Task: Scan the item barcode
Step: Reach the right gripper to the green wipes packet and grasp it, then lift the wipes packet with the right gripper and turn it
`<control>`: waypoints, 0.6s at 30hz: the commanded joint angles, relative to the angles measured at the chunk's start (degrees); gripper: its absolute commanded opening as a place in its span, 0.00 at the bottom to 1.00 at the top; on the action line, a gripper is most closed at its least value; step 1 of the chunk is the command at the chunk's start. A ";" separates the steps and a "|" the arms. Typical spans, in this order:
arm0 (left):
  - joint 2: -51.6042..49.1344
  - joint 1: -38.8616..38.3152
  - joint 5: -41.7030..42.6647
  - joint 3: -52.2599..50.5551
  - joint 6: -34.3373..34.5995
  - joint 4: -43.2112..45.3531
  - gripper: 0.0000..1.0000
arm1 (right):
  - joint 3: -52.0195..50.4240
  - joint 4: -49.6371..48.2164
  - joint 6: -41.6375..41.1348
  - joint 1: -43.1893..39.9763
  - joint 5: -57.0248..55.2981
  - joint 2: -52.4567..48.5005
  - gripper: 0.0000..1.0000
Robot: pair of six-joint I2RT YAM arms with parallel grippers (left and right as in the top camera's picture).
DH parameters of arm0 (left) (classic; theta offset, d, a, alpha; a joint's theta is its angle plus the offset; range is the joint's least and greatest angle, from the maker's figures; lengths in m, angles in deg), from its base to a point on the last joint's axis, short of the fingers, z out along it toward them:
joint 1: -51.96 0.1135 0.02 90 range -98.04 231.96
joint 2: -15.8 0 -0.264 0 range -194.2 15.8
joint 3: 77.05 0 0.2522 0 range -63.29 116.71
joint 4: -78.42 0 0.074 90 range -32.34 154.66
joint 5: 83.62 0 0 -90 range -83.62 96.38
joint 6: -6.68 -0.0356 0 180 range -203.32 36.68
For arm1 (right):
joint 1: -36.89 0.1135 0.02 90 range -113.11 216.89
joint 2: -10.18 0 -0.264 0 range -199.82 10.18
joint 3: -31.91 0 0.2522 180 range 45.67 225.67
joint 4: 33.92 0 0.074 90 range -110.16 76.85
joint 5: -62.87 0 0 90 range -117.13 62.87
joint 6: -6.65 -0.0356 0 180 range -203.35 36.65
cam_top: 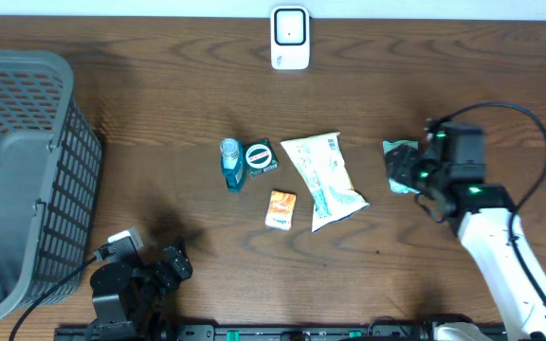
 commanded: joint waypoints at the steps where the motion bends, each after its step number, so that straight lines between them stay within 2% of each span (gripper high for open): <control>1: 0.04 -0.22 -0.50 -0.52 -0.13 -2.27 0.98 | 1.44 0.57 2.29 6.99 -21.27 -1.36 0.61; 3: 0.04 -0.22 -0.52 -0.52 -0.13 -2.27 0.98 | 1.44 0.09 3.19 10.45 -29.07 -3.26 0.61; 7: 0.04 -0.22 -0.50 -0.52 -0.13 -2.27 0.98 | 1.49 -2.58 6.75 13.25 -37.03 -8.44 0.61; 18: 0.04 -0.22 -0.50 -0.52 -0.13 -2.27 0.98 | 7.26 -3.04 16.20 13.38 -42.95 -22.25 0.58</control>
